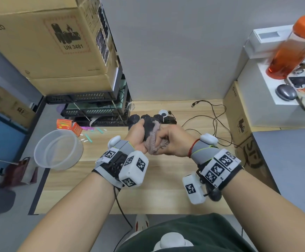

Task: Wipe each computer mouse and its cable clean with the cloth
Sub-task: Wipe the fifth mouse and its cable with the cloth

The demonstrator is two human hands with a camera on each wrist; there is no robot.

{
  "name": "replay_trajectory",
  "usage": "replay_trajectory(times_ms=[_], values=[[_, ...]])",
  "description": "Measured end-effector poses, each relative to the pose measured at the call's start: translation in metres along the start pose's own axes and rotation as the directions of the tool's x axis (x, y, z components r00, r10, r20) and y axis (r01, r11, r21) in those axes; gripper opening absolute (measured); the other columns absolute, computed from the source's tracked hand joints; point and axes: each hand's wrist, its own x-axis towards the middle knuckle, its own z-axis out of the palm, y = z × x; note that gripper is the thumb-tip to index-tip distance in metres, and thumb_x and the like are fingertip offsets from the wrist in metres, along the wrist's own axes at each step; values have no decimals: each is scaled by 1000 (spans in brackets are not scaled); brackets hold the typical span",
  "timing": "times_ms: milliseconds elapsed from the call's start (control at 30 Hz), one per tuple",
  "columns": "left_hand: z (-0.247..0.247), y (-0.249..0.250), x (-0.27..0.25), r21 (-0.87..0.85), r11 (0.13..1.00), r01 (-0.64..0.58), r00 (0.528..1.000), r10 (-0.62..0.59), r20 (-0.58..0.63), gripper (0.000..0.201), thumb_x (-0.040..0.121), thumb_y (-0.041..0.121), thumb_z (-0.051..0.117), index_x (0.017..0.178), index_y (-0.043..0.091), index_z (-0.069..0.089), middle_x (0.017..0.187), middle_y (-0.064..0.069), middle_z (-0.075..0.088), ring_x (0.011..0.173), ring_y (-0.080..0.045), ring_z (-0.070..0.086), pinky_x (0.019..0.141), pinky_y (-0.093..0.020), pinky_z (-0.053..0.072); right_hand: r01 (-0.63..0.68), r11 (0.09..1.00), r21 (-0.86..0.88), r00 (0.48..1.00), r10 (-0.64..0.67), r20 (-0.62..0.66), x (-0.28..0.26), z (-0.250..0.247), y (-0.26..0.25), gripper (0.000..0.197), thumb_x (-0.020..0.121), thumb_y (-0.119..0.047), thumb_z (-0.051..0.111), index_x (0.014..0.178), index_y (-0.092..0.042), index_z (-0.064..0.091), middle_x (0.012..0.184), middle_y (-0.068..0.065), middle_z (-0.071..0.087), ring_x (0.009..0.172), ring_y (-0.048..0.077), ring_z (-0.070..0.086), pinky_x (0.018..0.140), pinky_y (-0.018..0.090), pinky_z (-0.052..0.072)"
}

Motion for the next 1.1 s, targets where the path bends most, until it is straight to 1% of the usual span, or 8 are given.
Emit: replay_trajectory(times_ms=[133, 233, 400, 567, 767, 867, 967, 1100], values=[[3, 8, -4, 14, 1000, -8, 999, 8, 43, 57, 109, 50, 25, 132, 13, 61, 122, -16, 71, 95, -33, 72, 69, -46, 61, -72, 993, 96, 970, 92, -225, 7, -8, 11, 32, 64, -9, 90, 67, -27, 64, 77, -6, 57, 66, 2, 55, 64, 21, 46], [3, 10, -4, 14, 1000, 7, 997, -9, 82, 58, 109, 51, 20, 124, 12, 60, 117, -13, 70, 88, -27, 67, 71, -39, 55, -130, 989, 76, 909, 149, -389, 15, -12, 15, 33, 67, -13, 88, 68, -31, 60, 81, -4, 58, 76, 13, 57, 73, 19, 45], [6, 14, -4, -50, 999, -6, 995, 11, 101, 51, 110, 44, 27, 123, 7, 61, 122, -17, 70, 98, -32, 73, 71, -47, 62, -56, 998, 41, 992, 60, -112, 12, -10, 10, 35, 63, -16, 91, 65, -34, 61, 78, -8, 58, 71, 7, 56, 67, 21, 46], [12, 13, -12, 41, 999, 19, 986, -25, 166, 49, 109, 48, 28, 127, 17, 61, 115, -13, 71, 91, -28, 68, 64, -37, 60, -115, 972, 206, 897, 191, -399, 19, -35, 17, 28, 75, -7, 83, 70, -22, 59, 73, -9, 59, 70, 5, 54, 73, 26, 46], [13, 20, -12, -30, 1000, 10, 980, -4, 198, 61, 109, 48, 22, 117, 7, 67, 121, -17, 70, 95, -31, 74, 77, -45, 61, -19, 998, 57, 995, 25, -99, 12, -26, -7, 28, 67, -8, 88, 67, -23, 64, 75, -7, 62, 75, 10, 59, 76, 24, 47], [19, 22, -19, 66, 998, 11, 979, -24, 200, 55, 108, 51, 29, 127, 12, 63, 118, -14, 70, 93, -29, 69, 64, -38, 60, -62, 981, 185, 947, 117, -299, 18, -39, 6, 17, 74, 3, 80, 74, -1, 63, 68, -16, 60, 66, -4, 53, 73, 18, 47], [24, 19, -22, 116, 993, 20, 982, -41, 185, 56, 107, 52, 35, 140, 11, 53, 117, -18, 65, 93, -33, 63, 55, -35, 58, -136, 974, 183, 859, 208, -468, 25, -49, 16, 26, 77, -13, 79, 70, -25, 57, 78, -7, 62, 75, 12, 56, 83, 41, 53], [24, 21, -18, 146, 989, -17, 978, -13, 206, 56, 108, 52, 22, 123, 16, 63, 108, -11, 72, 80, -26, 68, 64, -34, 57, -1, 988, 155, 969, 39, -242, 16, -37, -8, 34, 71, -7, 83, 66, -28, 56, 74, -20, 63, 71, -3, 56, 75, 22, 48]])
